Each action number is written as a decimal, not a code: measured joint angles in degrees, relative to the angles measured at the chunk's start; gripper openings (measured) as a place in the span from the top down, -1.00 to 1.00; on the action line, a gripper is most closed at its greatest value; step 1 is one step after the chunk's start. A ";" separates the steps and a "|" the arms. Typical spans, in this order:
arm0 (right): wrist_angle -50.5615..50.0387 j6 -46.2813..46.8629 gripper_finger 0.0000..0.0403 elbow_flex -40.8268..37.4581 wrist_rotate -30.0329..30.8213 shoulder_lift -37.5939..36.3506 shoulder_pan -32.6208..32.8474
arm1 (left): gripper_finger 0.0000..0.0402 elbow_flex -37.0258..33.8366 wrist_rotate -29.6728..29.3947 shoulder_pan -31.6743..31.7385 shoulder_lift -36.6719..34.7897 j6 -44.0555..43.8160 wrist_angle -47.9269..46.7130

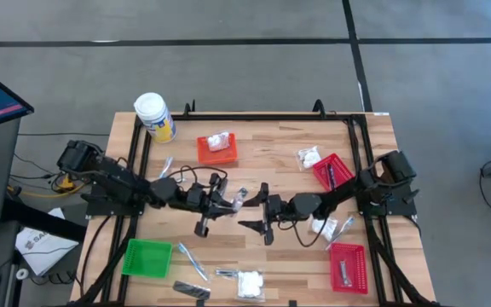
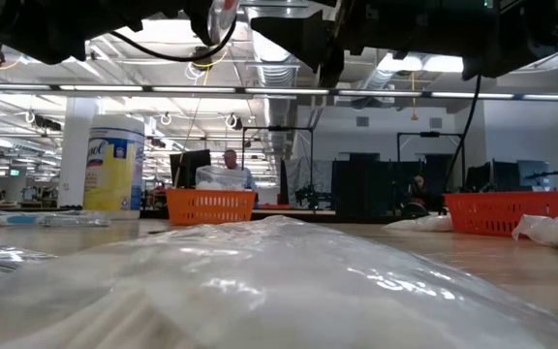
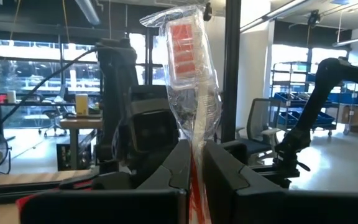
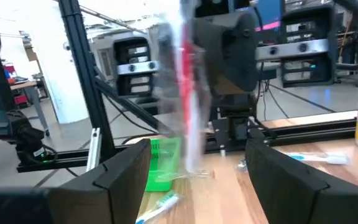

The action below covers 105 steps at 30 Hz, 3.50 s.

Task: Pick & Place Travel size toiletries
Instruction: Put the red toothbrush into the green basket

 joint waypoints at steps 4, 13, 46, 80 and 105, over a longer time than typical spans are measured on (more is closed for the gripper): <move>-0.48 0.01 -0.27 0.00 1.08 0.00 0.05 | 0.94 0.00 0.05 0.01 0.00 -0.06 -0.43; -4.99 3.47 -0.27 0.00 3.57 0.00 -1.45 | 0.94 0.44 -3.67 1.49 3.28 0.18 -2.32; -7.35 3.03 0.90 0.00 3.75 0.04 -0.16 | 0.74 2.78 -2.52 1.34 6.73 -0.89 -4.00; -120.01 21.66 0.95 39.80 2.33 1.85 0.82 | -0.24 -1.50 -18.60 -4.47 -25.19 -1.38 -52.81; -134.01 14.95 0.95 61.77 2.16 17.18 -1.48 | 0.06 20.93 -17.11 -3.19 2.50 6.41 -66.29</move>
